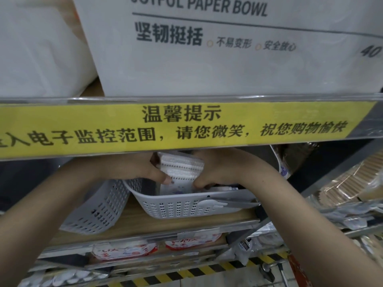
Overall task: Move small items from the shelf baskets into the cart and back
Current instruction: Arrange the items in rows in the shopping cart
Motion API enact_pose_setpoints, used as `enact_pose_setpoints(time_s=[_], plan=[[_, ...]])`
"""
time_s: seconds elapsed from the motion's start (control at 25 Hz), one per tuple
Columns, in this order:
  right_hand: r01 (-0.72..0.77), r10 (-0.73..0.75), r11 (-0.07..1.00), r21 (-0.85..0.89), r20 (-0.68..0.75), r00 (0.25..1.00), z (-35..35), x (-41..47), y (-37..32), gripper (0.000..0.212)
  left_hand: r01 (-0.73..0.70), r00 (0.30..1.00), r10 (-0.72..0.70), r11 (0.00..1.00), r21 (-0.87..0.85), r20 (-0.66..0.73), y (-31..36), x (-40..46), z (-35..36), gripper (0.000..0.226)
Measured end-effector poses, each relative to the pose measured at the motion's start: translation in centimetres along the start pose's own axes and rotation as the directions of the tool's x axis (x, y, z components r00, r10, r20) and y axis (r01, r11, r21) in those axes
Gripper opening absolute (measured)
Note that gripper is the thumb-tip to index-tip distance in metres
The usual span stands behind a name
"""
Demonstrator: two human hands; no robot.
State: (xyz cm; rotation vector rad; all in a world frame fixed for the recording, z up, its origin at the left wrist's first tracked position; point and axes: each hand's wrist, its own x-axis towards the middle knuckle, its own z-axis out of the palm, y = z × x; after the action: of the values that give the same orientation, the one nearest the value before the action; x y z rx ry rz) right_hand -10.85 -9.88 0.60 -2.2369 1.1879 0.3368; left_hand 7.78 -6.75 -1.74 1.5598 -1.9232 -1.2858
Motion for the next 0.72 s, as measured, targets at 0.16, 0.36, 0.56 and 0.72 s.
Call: enact_pose_setpoints(time_s=[0.16, 0.36, 0.56, 0.72], plan=[[0.015, -0.01, 0.99, -0.141, 0.039, 0.999, 2.0, 2.0, 0.4, 0.027, 0.022, 0.997, -0.043, 0.964, 0.266, 0.071, -0.3, 0.5, 0.6, 0.025], [0.052, -0.054, 0.999, 0.012, 0.155, 0.986, 1.6, 1.8, 1.6, 0.023, 0.069, 0.954, -0.226, 0.801, 0.594, 0.195, -0.2, 2.0, 2.1, 0.023], [0.077, -0.084, 0.996, 0.05, 0.139, 0.987, 1.6, 1.5, 2.2, 0.022, 0.14, 0.929, -0.301, 0.826, 0.545, 0.217, 0.0, 2.4, 2.4, 0.027], [0.013, -0.016, 1.0, 0.029, 0.11, 0.994, 1.5, 1.4, 3.0, 0.021, 0.141, 0.925, -0.318, 0.797, 0.587, 0.209, -0.2, 2.6, 2.7, 0.028]])
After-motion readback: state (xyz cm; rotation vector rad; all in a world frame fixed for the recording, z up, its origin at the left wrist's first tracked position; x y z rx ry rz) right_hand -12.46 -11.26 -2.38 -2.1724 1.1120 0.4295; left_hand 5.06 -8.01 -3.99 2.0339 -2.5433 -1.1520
